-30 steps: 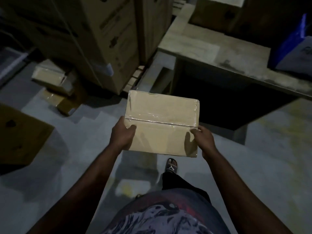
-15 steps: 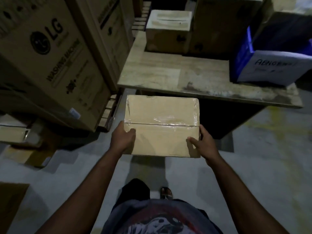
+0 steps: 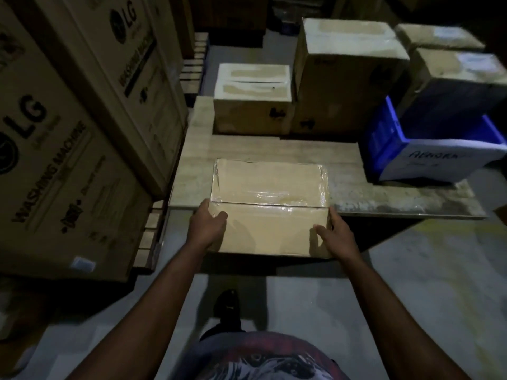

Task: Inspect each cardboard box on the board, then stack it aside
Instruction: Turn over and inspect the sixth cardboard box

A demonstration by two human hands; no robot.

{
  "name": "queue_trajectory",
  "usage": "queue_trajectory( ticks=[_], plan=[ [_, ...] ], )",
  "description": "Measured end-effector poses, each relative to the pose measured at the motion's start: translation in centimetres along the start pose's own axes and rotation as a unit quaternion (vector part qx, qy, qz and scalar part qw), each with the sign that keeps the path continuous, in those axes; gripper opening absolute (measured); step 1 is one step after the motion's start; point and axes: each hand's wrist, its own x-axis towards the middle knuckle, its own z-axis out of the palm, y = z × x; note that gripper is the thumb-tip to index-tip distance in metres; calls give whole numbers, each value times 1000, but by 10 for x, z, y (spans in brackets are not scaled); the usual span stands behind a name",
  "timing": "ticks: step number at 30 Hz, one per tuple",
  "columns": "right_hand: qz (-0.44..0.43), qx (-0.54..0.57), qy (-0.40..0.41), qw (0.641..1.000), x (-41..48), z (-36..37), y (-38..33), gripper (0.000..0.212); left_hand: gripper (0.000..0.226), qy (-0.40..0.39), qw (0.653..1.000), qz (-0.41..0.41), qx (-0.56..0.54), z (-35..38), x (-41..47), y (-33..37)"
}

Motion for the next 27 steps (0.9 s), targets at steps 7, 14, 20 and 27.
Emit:
queue_trajectory(
  ticks=[7, 14, 20, 27],
  plan=[
    [22, 2, 30, 999, 64, 9, -30, 45, 45, -30, 999, 21, 11, 1, 78, 41],
    [8, -25, 15, 1000, 133, -7, -41, 54, 48, -35, 998, 30, 40, 23, 136, 60],
    [-18, -33, -23, 999, 185, -20, -44, 58, 57, 7, 997, 9, 75, 44, 157, 76],
    [113, 30, 29, 993, 193, -13, -24, 76, 48, 17, 990, -53, 129, 43, 157, 70]
  ],
)
